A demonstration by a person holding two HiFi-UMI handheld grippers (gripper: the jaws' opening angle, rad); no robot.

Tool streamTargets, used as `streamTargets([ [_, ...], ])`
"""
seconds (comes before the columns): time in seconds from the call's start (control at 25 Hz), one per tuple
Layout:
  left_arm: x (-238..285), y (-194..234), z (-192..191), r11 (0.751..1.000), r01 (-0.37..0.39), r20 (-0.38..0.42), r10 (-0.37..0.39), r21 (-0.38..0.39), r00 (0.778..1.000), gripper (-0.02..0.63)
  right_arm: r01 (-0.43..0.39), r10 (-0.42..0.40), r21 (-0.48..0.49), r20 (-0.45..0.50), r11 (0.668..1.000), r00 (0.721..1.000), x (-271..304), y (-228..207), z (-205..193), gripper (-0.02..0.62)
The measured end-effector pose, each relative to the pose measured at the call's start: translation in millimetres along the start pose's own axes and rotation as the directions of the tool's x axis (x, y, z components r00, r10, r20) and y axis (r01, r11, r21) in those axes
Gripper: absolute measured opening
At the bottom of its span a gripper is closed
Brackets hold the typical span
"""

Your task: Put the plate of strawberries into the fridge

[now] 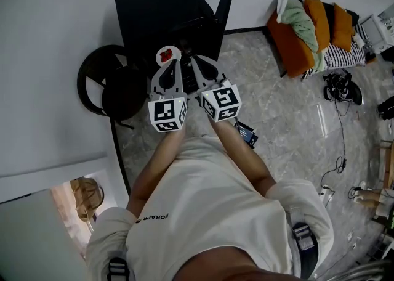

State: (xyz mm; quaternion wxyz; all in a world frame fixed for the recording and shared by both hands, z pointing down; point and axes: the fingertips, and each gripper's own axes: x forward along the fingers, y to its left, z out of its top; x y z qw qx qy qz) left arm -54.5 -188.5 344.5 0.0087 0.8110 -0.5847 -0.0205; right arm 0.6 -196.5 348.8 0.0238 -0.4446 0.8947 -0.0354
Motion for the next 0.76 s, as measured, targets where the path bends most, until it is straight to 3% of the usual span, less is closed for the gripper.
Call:
streamTargets([
  [0.76, 1.0, 3.9, -1.8, 1.0, 0.007, -0.014, -0.007, 0.0, 1.0, 0.002, 0.006, -0.006, -0.005, -0.001, 1.0, 1.0, 3.9, 2.5, 0.2, 0.012],
])
